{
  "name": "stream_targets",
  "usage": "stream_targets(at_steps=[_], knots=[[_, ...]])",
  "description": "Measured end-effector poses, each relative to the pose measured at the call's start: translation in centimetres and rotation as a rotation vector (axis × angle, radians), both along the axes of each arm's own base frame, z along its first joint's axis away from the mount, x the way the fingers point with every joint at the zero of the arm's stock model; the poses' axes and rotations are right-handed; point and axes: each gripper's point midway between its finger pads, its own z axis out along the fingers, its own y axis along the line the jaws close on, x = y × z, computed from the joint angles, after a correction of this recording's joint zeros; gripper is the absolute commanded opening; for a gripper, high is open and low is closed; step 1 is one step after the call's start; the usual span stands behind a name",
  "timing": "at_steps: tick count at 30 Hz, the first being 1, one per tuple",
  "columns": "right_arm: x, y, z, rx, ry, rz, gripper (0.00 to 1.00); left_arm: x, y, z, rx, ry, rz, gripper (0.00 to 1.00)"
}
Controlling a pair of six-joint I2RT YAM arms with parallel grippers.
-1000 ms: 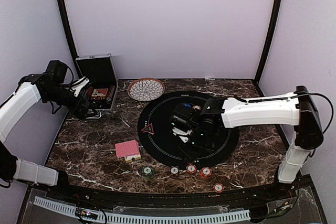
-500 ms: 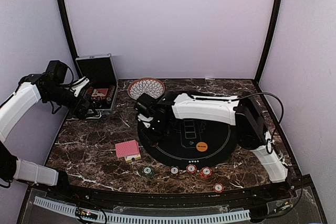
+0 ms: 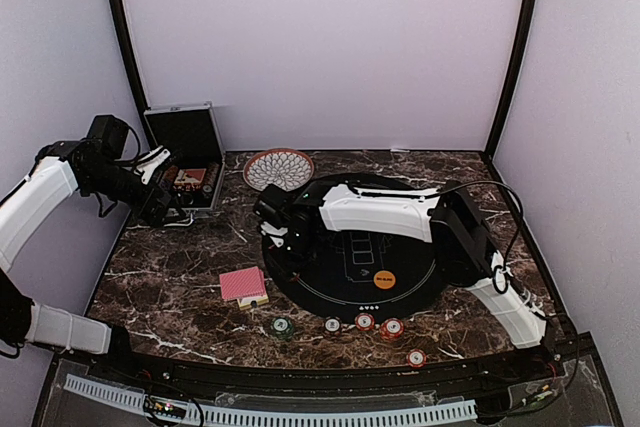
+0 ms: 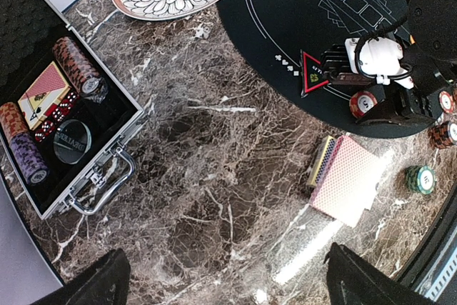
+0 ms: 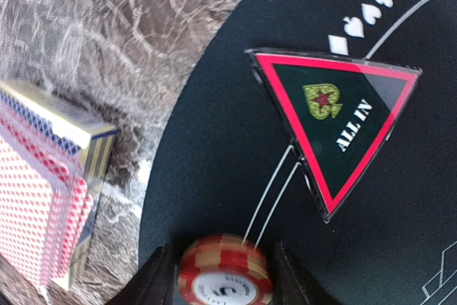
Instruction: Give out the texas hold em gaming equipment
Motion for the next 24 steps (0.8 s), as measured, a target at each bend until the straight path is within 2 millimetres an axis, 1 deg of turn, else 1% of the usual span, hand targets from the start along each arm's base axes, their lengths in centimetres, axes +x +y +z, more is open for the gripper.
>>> stream_targets(at_steps=[2, 4, 10, 12, 14, 15, 16, 17, 19, 22, 24], knots=[[0.1, 0.0, 0.0, 0.003, -0.002, 0.001, 0.62, 0.0, 0.0, 0.0, -0.001, 0.0, -0.001, 0.99], [0.1, 0.1, 0.1, 0.005, -0.006, 0.001, 0.65, 0.0, 0.0, 0.0, -0.002, 0.0, -0.001, 0.99], [0.6, -0.1, 0.2, -0.001, -0.022, -0.007, 0.65, 0.0, 0.0, 0.0, -0.002, 0.0, -0.001, 0.99], [0.8, -0.4, 0.6, -0.003, -0.032, -0.013, 0.66, 0.0, 0.0, 0.0, -0.002, 0.001, -0.001, 0.99], [0.8, -1.1, 1.8, 0.001, -0.043, -0.019, 0.66, 0.0, 0.0, 0.0, -0.002, 0.001, -0.001, 0.99], [0.6, -1.7, 2.5, 0.003, -0.048, -0.022, 0.67, 0.0, 0.0, 0.0, -0.002, 0.001, -0.001, 0.99], [0.3, -2.6, 3.4, 0.002, -0.053, -0.027, 0.67, 0.0, 0.0, 0.0, -0.002, 0.001, -0.001, 0.99], [-0.3, -3.8, 4.7, 0.007, -0.059, -0.031, 0.68, 0.0, 0.0, 0.0, -0.002, 0.001, -0.001, 0.99], [-1.2, -5.7, 6.7, 0.019, -0.069, -0.041, 0.7, 0.0, -0.1, 0.0, -0.002, 0.001, -0.002, 0.99], [-3.4, -9.7, 9.8, 0.051, -0.082, -0.07, 0.74, -0.1, -0.1, 0.0, -0.002, 0.001, -0.004, 0.99], [-4.8, -12.4, 10.6, 0.056, -0.081, -0.092, 0.78, -0.1, -0.2, 0.0, -0.002, 0.001, -0.006, 0.99]])
